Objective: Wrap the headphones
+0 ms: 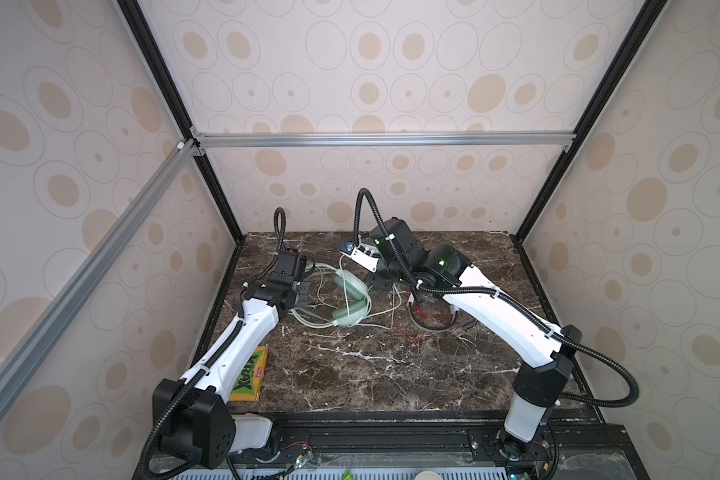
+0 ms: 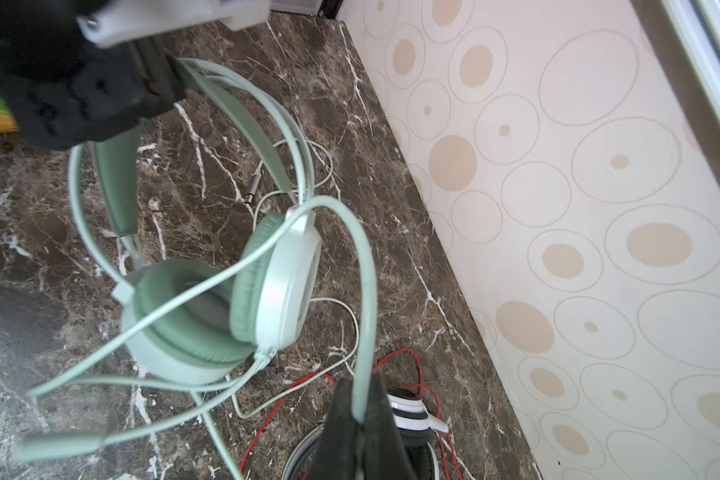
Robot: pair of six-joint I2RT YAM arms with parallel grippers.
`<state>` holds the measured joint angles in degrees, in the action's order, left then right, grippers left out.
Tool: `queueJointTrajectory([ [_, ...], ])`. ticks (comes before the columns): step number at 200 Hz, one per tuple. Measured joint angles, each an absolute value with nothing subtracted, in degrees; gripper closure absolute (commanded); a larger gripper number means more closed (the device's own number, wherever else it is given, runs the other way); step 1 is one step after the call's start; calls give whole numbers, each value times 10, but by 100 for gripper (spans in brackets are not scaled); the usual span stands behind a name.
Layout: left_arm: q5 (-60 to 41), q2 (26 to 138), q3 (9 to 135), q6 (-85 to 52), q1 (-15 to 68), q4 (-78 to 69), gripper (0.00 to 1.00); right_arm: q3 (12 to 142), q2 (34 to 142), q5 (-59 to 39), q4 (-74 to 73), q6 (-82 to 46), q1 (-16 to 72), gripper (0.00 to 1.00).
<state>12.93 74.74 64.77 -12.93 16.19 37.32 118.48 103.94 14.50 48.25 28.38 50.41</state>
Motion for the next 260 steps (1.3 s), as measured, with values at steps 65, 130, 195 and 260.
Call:
queueJointTrajectory([
  [65, 13, 701, 621, -113, 198, 380, 100, 1330, 1155, 78, 508, 282, 431, 100],
  [130, -43, 649, 619, -108, 200, 387, 100, 1511, 1285, 18, 551, 230, 368, 100],
  [195, -122, 644, 618, -119, 198, 382, 100, 1417, 1292, -99, 545, 153, 328, 99],
  [260, -166, 669, 675, -159, 110, 384, 100, 1165, 1262, -265, 473, 100, 311, 47],
])
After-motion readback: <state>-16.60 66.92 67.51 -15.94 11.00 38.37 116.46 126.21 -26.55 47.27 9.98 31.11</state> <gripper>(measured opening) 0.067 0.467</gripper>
